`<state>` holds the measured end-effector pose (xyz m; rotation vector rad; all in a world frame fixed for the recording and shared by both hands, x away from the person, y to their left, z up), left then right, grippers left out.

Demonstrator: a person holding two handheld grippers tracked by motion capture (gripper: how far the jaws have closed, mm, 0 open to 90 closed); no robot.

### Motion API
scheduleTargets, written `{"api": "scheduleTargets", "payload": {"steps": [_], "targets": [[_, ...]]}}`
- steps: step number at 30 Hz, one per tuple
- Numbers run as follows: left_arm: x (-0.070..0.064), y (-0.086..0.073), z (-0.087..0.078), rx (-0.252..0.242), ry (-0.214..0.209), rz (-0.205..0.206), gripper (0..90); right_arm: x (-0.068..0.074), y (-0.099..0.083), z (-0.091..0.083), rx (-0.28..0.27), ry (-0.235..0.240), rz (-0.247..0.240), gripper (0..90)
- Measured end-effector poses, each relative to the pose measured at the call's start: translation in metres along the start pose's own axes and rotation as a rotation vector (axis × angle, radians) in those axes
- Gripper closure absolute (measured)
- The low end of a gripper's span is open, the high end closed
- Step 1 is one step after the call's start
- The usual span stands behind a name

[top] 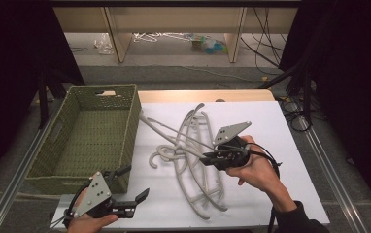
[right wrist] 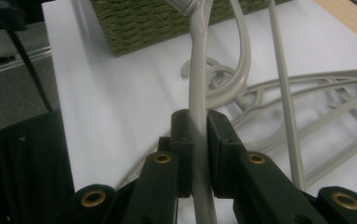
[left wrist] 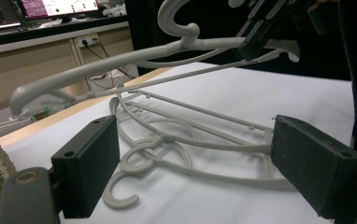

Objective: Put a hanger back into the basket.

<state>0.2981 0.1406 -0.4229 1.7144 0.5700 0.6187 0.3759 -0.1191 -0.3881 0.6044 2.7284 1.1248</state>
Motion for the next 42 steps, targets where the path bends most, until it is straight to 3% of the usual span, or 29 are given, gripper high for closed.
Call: {"api": "scheduleTargets", "payload": {"steps": [3,5,10,13,16,22,24,25,27,28,31,33,36,38,42], "targets": [[0.002,0.007,0.003,-0.004,0.004,0.019,15.7,0.008,-0.002,0.003,0.013,0.025,-0.022,82.3],[0.001,0.007,0.005,0.020,0.006,0.026,15.9,0.012,-0.003,0.005,0.020,0.030,-0.042,82.3],[0.006,0.012,0.016,0.076,0.031,0.082,16.3,0.023,-0.006,0.004,0.033,0.064,-0.077,82.3],[0.007,0.020,0.022,0.080,0.026,0.118,16.9,0.031,-0.010,0.000,0.044,0.078,-0.101,82.3],[0.001,0.022,0.034,0.123,-0.059,0.164,16.9,0.039,-0.014,-0.006,0.052,0.089,-0.120,82.3],[-0.021,0.018,0.059,0.202,-0.176,0.305,22.5,0.051,-0.023,-0.015,0.072,0.113,-0.156,82.3],[-0.027,0.017,0.065,0.217,-0.211,0.337,27.9,0.055,-0.026,-0.016,0.086,0.127,-0.167,82.3],[-0.031,0.017,0.068,0.232,-0.241,0.354,37.2,0.058,-0.028,-0.017,0.102,0.133,-0.179,82.3],[-0.033,0.016,0.071,0.247,-0.271,0.396,41.1,0.058,-0.029,-0.016,0.103,0.141,-0.189,82.3],[-0.035,0.015,0.071,0.253,-0.289,0.395,44.7,0.059,-0.030,-0.016,0.110,0.143,-0.188,82.3],[-0.038,0.011,0.073,0.274,-0.352,0.451,62.9,0.060,-0.031,-0.015,0.116,0.153,-0.201,82.2],[-0.039,0.009,0.072,0.300,-0.381,0.502,68.3,0.059,-0.033,-0.014,0.119,0.159,-0.205,82.2],[-0.041,0.009,0.072,0.290,-0.383,0.538,70.6,0.058,-0.035,-0.014,0.124,0.177,-0.213,81.9],[-0.042,0.009,0.074,0.292,-0.407,0.537,72.5,0.055,-0.034,-0.016,0.118,0.173,-0.226,80.0],[-0.035,0.018,0.076,0.282,-0.364,0.503,72.9,0.044,-0.024,-0.028,0.031,0.085,-0.179,59.6]]}}
Point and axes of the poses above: each handheld gripper's, and its own axes: z roughly forward along the jaws, y roughly out of its top, x roughly to its left, the point moved 6 cm from there along z, roughly forward along the jaws, and after that the axes turned 1 degree about z, right-handed, at the moved point
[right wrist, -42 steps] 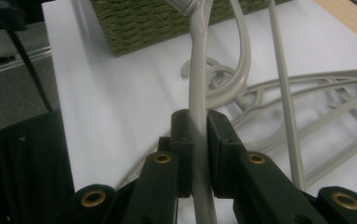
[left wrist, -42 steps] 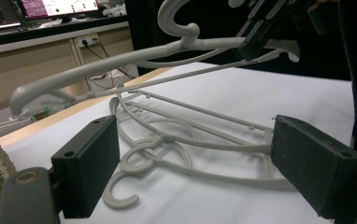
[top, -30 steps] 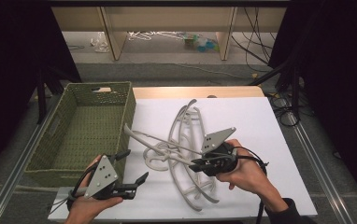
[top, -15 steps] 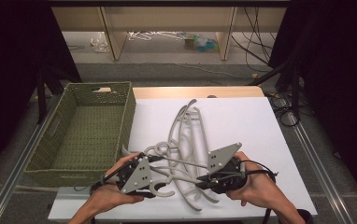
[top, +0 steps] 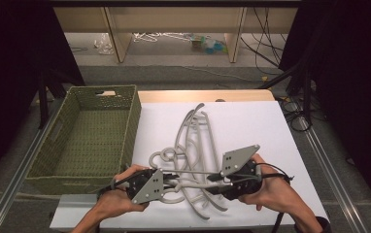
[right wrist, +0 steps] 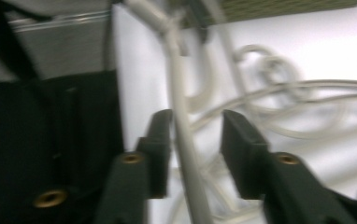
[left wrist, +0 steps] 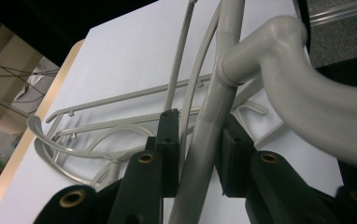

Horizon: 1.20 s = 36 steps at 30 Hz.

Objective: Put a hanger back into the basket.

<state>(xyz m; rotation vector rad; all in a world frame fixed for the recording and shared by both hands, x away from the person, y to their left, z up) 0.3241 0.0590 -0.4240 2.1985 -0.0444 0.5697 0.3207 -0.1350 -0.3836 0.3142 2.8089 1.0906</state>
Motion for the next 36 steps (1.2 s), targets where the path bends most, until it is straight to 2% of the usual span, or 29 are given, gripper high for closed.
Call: {"api": "scheduleTargets", "payload": {"steps": [1,2,3,4,5,6,7,8,9,10,11,13,15,17,19,20,21,23,25,29,31,36], "targets": [[0.001,0.001,0.000,-0.005,0.007,-0.030,72.9,-0.005,0.001,-0.006,-0.002,-0.054,0.008,54.7],[0.006,0.004,-0.001,-0.008,-0.003,-0.016,73.0,-0.006,0.003,-0.011,-0.018,-0.080,0.017,50.2],[0.008,0.007,-0.001,-0.007,0.002,-0.050,74.5,-0.009,0.007,-0.017,-0.051,-0.127,0.022,44.6],[0.010,0.008,-0.001,0.000,0.025,-0.068,75.4,-0.012,0.012,-0.026,-0.099,-0.161,0.036,40.7],[0.012,0.008,-0.004,0.031,0.038,-0.116,75.4,-0.014,0.014,-0.032,-0.122,-0.177,0.049,39.1],[0.015,0.010,-0.005,0.035,0.029,-0.151,75.8,-0.016,0.016,-0.038,-0.140,-0.203,0.055,38.3],[0.018,0.012,-0.006,0.026,0.036,-0.205,77.0,-0.018,0.018,-0.045,-0.167,-0.236,0.062,36.9],[0.026,0.013,-0.009,0.049,0.068,-0.221,78.0,-0.020,0.019,-0.052,-0.194,-0.260,0.078,34.9],[0.031,0.014,-0.010,0.045,0.068,-0.251,78.4,-0.020,0.021,-0.059,-0.226,-0.278,0.090,35.4],[0.037,0.016,-0.012,0.019,0.079,-0.313,78.6,-0.021,0.023,-0.063,-0.247,-0.292,0.090,35.7],[0.044,0.017,-0.015,0.009,0.092,-0.350,78.9,-0.020,0.024,-0.071,-0.282,-0.316,0.106,34.7],[0.057,0.016,-0.023,0.031,0.116,-0.385,79.0,-0.019,0.024,-0.073,-0.288,-0.315,0.115,34.7],[0.065,0.018,-0.027,0.012,0.130,-0.451,78.9,-0.017,0.018,-0.068,-0.265,-0.303,0.135,34.3],[0.074,0.017,-0.034,0.006,0.132,-0.497,78.9,-0.016,0.010,-0.055,-0.231,-0.274,0.153,34.4],[0.081,0.017,-0.040,-0.018,0.128,-0.575,79.0,-0.017,0.001,-0.040,-0.197,-0.247,0.181,34.4],[0.085,0.017,-0.043,-0.025,0.128,-0.584,78.9,-0.018,-0.004,-0.032,-0.171,-0.231,0.187,34.3],[0.088,0.017,-0.047,-0.034,0.130,-0.615,79.0,-0.017,-0.006,-0.027,-0.158,-0.212,0.199,34.4],[0.097,0.018,-0.059,-0.078,0.124,-0.681,79.0,-0.018,-0.010,-0.016,-0.146,-0.184,0.197,34.3],[0.103,0.020,-0.070,-0.104,0.126,-0.704,79.0,-0.019,-0.012,-0.011,-0.143,-0.172,0.207,33.6],[0.122,0.023,-0.098,-0.144,0.162,-0.761,79.0,-0.020,-0.015,-0.002,-0.144,-0.176,0.223,32.3],[0.134,0.021,-0.116,-0.145,0.198,-0.760,79.0,-0.019,-0.019,0.005,-0.130,-0.169,0.223,31.8],[0.158,0.004,-0.149,-0.083,0.306,-0.748,79.0,-0.018,-0.025,0.015,-0.109,-0.145,0.224,30.2]]}}
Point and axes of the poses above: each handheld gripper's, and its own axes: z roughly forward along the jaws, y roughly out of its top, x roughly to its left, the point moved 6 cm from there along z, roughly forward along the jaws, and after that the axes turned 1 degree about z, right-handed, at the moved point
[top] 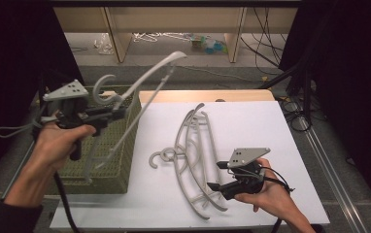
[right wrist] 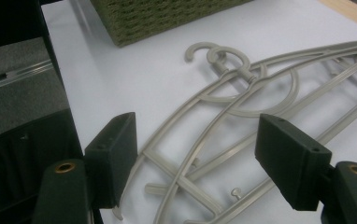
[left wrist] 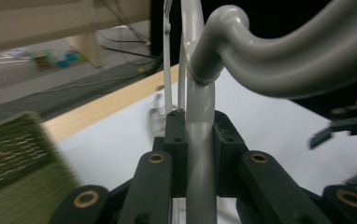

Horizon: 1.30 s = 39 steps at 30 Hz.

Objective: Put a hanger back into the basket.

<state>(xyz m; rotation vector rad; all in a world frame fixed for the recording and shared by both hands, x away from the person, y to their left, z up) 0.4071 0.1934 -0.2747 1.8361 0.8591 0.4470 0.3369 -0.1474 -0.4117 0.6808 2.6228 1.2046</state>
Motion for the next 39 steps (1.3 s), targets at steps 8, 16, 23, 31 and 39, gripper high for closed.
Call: {"api": "scheduleTargets", "payload": {"steps": [8,16,23,31,39], "targets": [[0.054,-0.020,-0.014,0.026,0.081,-0.047,79.0,-0.002,-0.005,0.003,0.016,0.004,0.017,29.1],[0.091,-0.040,-0.019,0.025,0.063,-0.093,79.0,-0.005,-0.009,0.005,0.023,0.007,0.027,28.9],[0.118,-0.050,-0.023,0.026,0.011,-0.143,79.1,-0.007,-0.009,0.005,0.015,0.001,0.028,28.9],[0.138,-0.060,-0.020,0.052,0.014,-0.150,79.1,-0.010,-0.011,0.004,0.020,-0.007,0.036,28.7],[0.154,-0.089,-0.013,0.112,0.035,-0.176,79.2,-0.011,-0.013,0.004,0.028,-0.002,0.034,28.7]]}}
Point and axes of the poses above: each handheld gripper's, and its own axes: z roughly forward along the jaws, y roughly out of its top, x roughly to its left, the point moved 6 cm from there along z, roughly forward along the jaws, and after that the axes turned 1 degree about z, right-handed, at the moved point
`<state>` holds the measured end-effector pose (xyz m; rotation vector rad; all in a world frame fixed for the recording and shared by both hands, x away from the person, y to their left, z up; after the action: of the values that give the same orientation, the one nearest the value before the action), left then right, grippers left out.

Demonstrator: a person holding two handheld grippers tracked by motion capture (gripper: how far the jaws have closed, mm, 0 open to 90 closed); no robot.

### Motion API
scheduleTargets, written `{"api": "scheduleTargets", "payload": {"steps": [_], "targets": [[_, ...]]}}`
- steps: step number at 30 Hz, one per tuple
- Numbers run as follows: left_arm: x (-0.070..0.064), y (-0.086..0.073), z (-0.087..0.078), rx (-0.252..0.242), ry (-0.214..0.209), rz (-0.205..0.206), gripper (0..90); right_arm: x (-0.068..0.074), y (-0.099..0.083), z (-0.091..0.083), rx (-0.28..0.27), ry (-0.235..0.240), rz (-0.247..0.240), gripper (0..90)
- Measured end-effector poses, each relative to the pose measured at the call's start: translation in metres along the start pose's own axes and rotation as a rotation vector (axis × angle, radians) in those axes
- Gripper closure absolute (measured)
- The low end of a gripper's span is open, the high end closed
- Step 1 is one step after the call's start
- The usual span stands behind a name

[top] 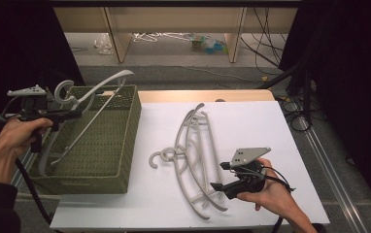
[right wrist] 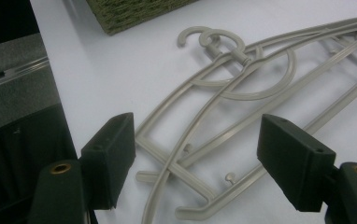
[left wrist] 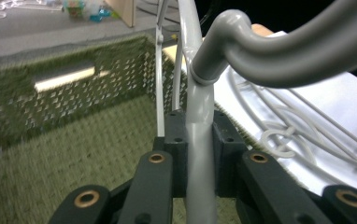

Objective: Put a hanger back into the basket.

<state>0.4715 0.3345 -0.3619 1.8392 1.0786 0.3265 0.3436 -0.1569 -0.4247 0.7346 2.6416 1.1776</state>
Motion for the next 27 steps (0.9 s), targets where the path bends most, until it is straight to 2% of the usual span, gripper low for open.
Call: {"api": "scheduleTargets", "payload": {"steps": [3,4,6,11,13,16,20,21,23,24,27], "targets": [[0.007,-0.011,0.002,0.023,0.000,-0.001,79.2,0.001,0.000,0.000,0.004,0.004,0.004,28.7],[0.010,-0.014,0.002,0.014,-0.002,-0.009,79.2,0.000,0.000,0.001,0.004,0.003,0.004,28.7],[0.010,-0.018,0.003,0.020,-0.020,-0.012,79.3,0.000,0.000,0.001,0.004,0.002,0.003,28.7],[0.012,-0.023,0.011,0.048,0.000,-0.011,79.2,0.000,-0.001,0.002,0.005,-0.001,0.008,28.7],[0.014,-0.026,0.017,0.082,0.023,-0.014,79.3,0.000,-0.001,0.002,0.003,0.001,0.001,28.7],[0.016,-0.033,0.029,0.130,0.033,-0.025,79.2,-0.001,-0.001,0.001,0.007,0.004,0.005,28.7],[0.019,-0.041,0.042,0.152,0.044,-0.064,79.0,-0.002,-0.002,0.002,0.004,0.003,0.001,28.7],[0.018,-0.045,0.046,0.171,0.052,-0.068,78.8,-0.002,-0.002,0.002,0.003,0.006,0.000,28.7],[0.019,-0.051,0.051,0.208,0.059,-0.045,78.8,-0.002,-0.002,0.002,0.003,0.007,-0.001,28.7],[0.020,-0.052,0.054,0.197,0.068,-0.055,78.7,-0.002,-0.002,0.002,0.005,0.008,0.002,28.7],[0.031,-0.058,0.057,0.195,0.150,-0.086,76.7,-0.002,-0.003,0.002,0.009,0.005,0.009,28.7]]}}
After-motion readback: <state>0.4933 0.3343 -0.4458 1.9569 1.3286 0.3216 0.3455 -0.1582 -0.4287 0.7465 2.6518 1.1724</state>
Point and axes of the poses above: each handheld gripper's, and its own axes: z roughly forward along the jaws, y roughly out of its top, x roughly to its left, the point moved 6 cm from there along z, roughly forward along the jaws, and after that the axes turned 1 degree about z, right-handed, at the moved point
